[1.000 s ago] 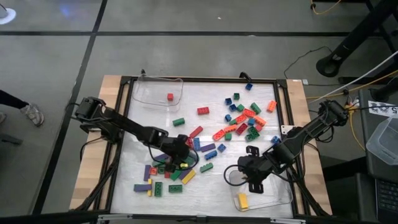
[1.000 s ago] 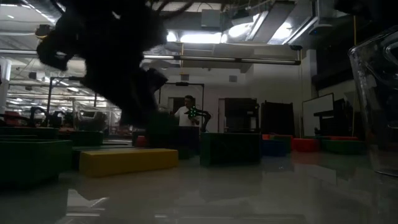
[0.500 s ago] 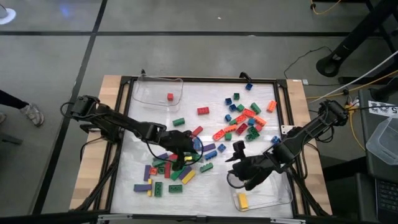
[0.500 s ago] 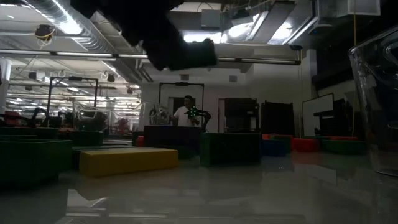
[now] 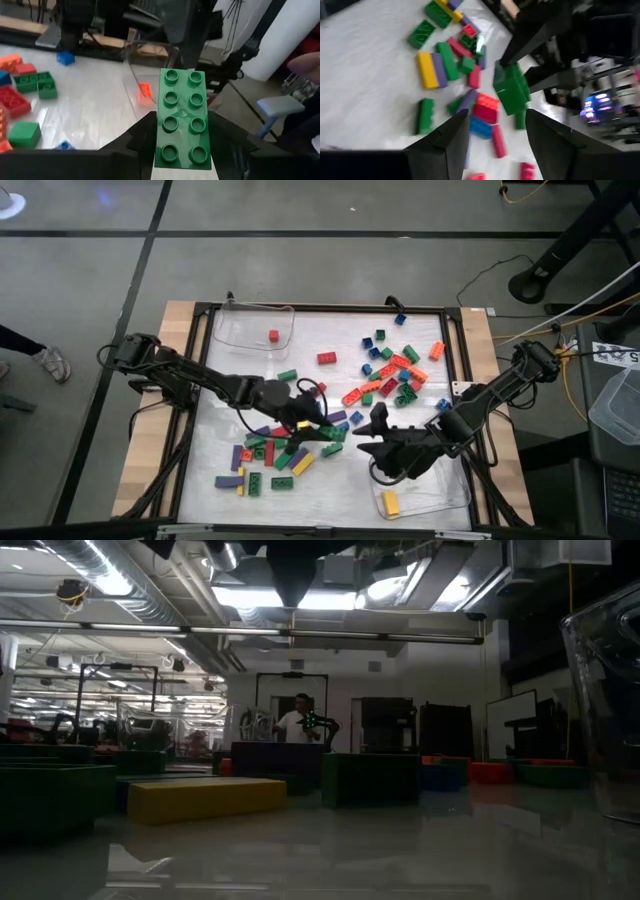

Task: Sort blocks by size
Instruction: Put the rectangular green game piece into the bottom transparent bin

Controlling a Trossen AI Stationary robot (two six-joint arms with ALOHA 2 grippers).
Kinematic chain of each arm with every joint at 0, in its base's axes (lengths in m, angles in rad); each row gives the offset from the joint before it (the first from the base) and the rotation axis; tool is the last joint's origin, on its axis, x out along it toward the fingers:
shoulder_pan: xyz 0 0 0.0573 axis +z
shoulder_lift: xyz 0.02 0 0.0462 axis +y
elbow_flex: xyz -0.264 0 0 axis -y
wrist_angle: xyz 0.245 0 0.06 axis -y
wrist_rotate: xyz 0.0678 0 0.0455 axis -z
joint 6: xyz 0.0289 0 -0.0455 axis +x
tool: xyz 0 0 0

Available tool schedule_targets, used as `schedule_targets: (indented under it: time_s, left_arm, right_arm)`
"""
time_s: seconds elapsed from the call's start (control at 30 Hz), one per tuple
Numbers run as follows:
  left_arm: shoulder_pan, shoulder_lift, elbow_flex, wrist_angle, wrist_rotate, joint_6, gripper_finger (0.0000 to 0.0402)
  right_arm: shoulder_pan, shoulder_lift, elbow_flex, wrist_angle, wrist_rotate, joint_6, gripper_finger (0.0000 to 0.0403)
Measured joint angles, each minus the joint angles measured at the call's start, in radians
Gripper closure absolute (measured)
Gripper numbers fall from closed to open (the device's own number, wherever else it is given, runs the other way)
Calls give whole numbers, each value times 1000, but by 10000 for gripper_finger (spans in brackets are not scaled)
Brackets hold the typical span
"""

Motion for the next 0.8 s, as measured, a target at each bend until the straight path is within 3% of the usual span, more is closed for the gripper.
schedule_targets:
  time_s: [0.3,0.47,0.8]
  left_arm:
    - [0,0,0,31,0,0,261]
    - [0,0,0,32,0,-3,261]
    - [0,0,0,35,1,-5,261]
  right_arm:
    - [-44,4,0,84,-22,-126,210]
    - [-107,5,0,96,-150,-127,210]
    - [-179,5,0,122,-300,-129,210]
